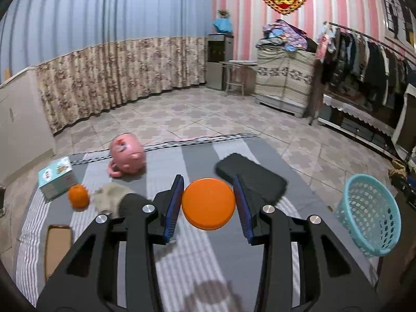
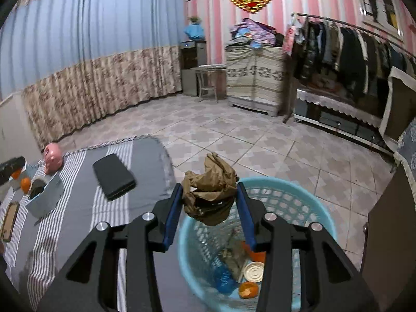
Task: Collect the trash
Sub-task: 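Carry the orange lid and brown paper bag over the basket and release both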
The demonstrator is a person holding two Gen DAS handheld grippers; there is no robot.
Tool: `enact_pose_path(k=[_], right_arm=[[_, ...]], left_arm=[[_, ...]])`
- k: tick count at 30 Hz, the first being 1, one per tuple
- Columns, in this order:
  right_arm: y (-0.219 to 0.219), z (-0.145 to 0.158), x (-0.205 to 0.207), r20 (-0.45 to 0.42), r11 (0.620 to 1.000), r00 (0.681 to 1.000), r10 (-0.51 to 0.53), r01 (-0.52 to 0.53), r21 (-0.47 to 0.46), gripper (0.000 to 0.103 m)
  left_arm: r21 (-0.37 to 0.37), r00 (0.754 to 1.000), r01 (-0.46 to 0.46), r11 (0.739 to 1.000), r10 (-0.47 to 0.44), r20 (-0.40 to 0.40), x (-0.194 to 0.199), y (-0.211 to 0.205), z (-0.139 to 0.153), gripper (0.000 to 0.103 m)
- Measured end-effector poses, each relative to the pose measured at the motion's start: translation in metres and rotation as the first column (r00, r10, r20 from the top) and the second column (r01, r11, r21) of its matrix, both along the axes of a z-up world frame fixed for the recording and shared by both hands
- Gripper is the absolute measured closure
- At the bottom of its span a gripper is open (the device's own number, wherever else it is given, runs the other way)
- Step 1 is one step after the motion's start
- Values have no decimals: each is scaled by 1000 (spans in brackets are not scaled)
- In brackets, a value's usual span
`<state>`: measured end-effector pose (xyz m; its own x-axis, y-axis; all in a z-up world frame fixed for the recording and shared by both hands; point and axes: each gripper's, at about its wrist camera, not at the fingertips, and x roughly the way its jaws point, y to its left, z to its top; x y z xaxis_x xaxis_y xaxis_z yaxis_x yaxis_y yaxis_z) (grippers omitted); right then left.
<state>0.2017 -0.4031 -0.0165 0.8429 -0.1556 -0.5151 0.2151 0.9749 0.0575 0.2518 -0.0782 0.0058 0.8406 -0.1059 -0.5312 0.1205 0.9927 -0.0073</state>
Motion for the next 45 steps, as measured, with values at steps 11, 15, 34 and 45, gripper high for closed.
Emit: enact_pose_path(k=[11,15,34,45], right_arm=[[-44,-16,-2,-24,998,998,-62,63,25,62],[-63,-21,-4,-37,995,995,-89,90,41,62],[-115,-46,-10,-84,973,980,-181,191,126,62],[-104,-48,-2,-92,979,982,-163,173,110,62]], left_arm=[[3,991,135,991,-135,18,4,-98,0,65],[-11,980,197,980,-197,13,3,-131,-4,65],[12,883,464,886,-462,-86,0,-283,-66,64],[-7,920,388,922,-388,-47,9,-258,-48,21]])
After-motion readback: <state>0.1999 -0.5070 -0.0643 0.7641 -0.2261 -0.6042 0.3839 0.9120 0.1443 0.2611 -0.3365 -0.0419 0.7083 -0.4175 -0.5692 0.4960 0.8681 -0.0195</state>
